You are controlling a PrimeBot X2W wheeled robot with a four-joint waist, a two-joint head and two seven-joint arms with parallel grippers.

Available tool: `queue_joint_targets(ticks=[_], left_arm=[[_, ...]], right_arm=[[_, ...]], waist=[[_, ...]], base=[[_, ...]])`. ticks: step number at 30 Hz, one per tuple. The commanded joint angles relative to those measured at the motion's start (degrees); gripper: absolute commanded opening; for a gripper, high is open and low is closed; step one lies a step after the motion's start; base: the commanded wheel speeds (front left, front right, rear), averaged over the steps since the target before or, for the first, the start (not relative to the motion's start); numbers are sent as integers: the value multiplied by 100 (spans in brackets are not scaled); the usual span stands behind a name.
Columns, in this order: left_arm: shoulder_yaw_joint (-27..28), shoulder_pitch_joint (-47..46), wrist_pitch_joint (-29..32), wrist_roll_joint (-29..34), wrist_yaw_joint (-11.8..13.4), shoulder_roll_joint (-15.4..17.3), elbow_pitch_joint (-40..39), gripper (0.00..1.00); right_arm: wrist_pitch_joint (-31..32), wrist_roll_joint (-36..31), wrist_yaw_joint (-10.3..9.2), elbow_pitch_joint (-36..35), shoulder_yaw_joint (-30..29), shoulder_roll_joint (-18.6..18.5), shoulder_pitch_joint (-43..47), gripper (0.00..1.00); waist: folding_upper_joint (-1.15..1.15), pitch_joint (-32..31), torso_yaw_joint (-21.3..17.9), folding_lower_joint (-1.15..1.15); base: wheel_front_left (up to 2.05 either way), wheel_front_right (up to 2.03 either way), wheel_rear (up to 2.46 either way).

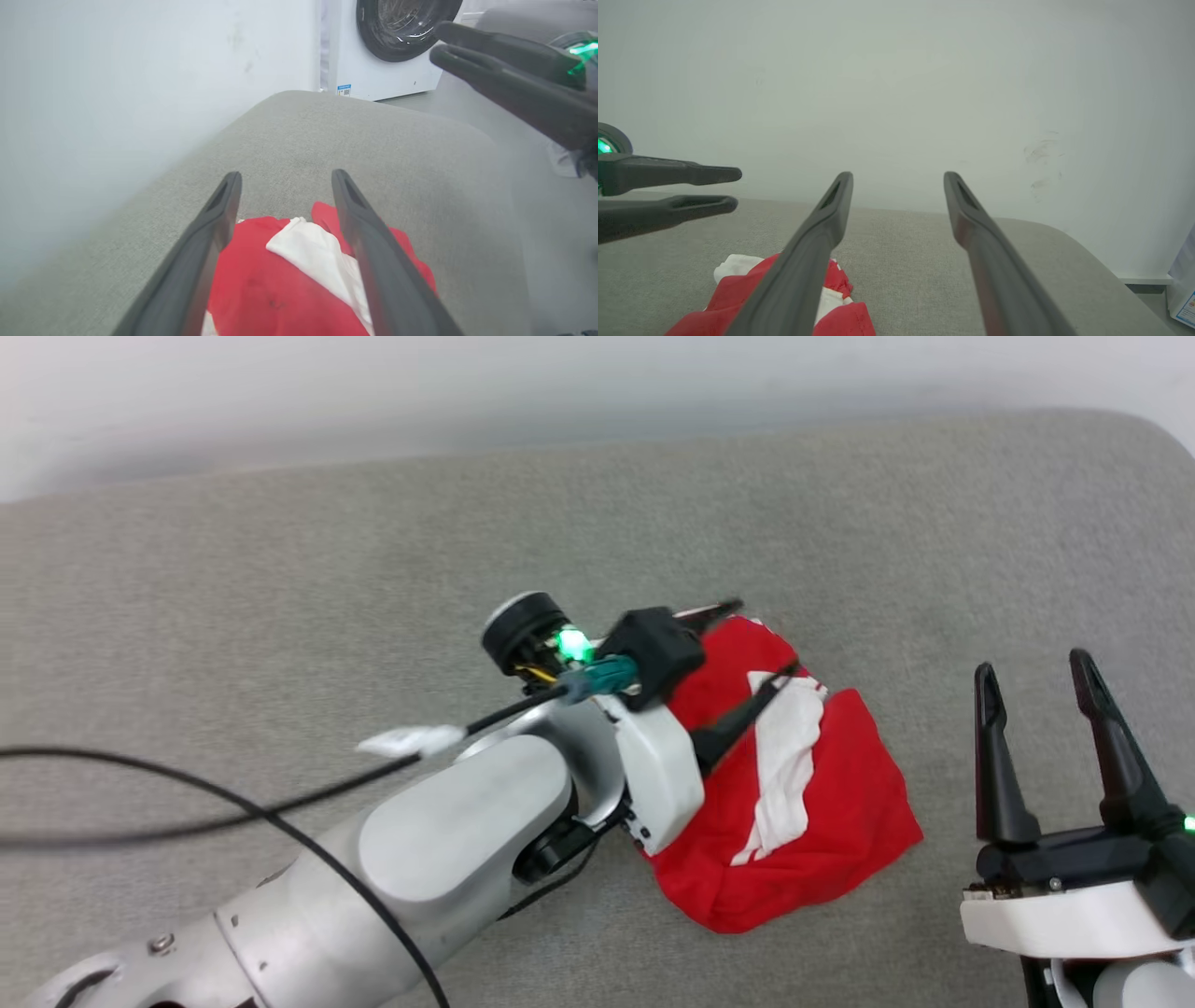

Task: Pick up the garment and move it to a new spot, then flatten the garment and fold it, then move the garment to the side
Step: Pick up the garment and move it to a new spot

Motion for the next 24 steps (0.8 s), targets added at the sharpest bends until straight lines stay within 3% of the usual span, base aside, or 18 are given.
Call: queue_joint_targets(ticks=[1, 8, 14, 20, 24], left_arm=[[79, 177, -265, 102, 172, 24, 31, 100], [707, 808, -1036, 500, 1262, 175, 131, 100], [2077, 1902, -1057, 1213, 2044, 359, -621, 100], [3298, 3204, -1059, 2072, 2457, 421, -1215, 100], [3929, 3926, -1060, 2435, 2449, 288, -1438, 100]], right_arm=[[-13, -19, -2, 13, -8, 14, 67, 100], [-12, -30, -2, 49, -44, 14, 181, 100], [-12, -4, -2, 85, -41, 15, 262, 100], [-12, 115, -2, 158, -22, 14, 352, 100], [-12, 173, -2, 202, -65, 12, 411, 100]], waist=[[0, -142, 138, 1], [0, -303, 275, 1], [0, -399, 300, 1], [0, -568, 235, 1], [0, -673, 222, 1]], base=[[0, 0, 0], [0, 0, 0], [0, 0, 0], [0, 0, 0], [0, 0, 0]])
